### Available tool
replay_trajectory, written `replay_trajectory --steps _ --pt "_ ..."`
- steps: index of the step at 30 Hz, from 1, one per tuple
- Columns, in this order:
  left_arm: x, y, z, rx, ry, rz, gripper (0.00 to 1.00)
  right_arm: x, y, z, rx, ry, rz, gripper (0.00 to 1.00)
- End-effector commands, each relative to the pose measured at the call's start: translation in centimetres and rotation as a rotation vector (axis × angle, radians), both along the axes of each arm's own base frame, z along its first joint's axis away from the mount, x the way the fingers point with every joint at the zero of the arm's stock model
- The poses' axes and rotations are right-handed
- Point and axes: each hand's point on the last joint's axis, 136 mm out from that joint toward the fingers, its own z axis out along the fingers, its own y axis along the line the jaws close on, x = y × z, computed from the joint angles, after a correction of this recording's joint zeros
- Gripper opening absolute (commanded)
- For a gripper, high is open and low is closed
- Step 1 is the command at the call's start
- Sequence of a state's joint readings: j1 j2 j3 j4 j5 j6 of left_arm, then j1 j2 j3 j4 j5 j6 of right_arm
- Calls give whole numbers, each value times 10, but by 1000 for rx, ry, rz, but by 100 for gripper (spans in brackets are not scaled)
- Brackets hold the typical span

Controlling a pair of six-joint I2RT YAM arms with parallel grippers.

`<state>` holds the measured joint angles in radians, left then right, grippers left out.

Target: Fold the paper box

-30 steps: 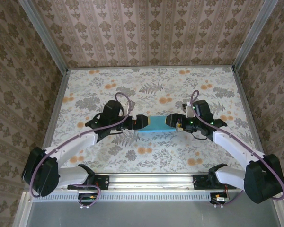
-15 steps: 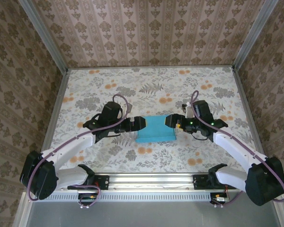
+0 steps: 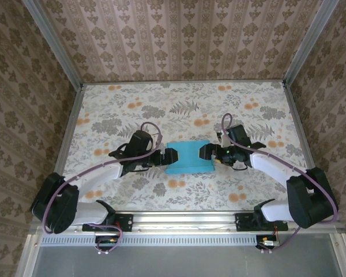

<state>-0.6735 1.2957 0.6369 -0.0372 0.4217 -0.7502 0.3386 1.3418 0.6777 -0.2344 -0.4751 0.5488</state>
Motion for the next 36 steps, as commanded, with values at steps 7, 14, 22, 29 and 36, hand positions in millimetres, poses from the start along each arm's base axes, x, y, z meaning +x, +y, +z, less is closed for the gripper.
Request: replay_trajectory --steps 7,14,22,29,36 --pt "14 -13 -6 -38 -15 11 100 5 1 -12 -13 -12 8 100" --pt "13 -14 -14 -36 15 7 100 6 3 -21 -17 13 8 100" --pt "9 -16 -27 -22 70 -1 100 7 4 -25 -20 19 8 100" --pt "10 -20 -28 -36 81 -3 100 7 6 -27 -18 21 12 100" --pt "9 -24 -27 -55 94 -13 100 8 8 -25 -12 16 15 100"
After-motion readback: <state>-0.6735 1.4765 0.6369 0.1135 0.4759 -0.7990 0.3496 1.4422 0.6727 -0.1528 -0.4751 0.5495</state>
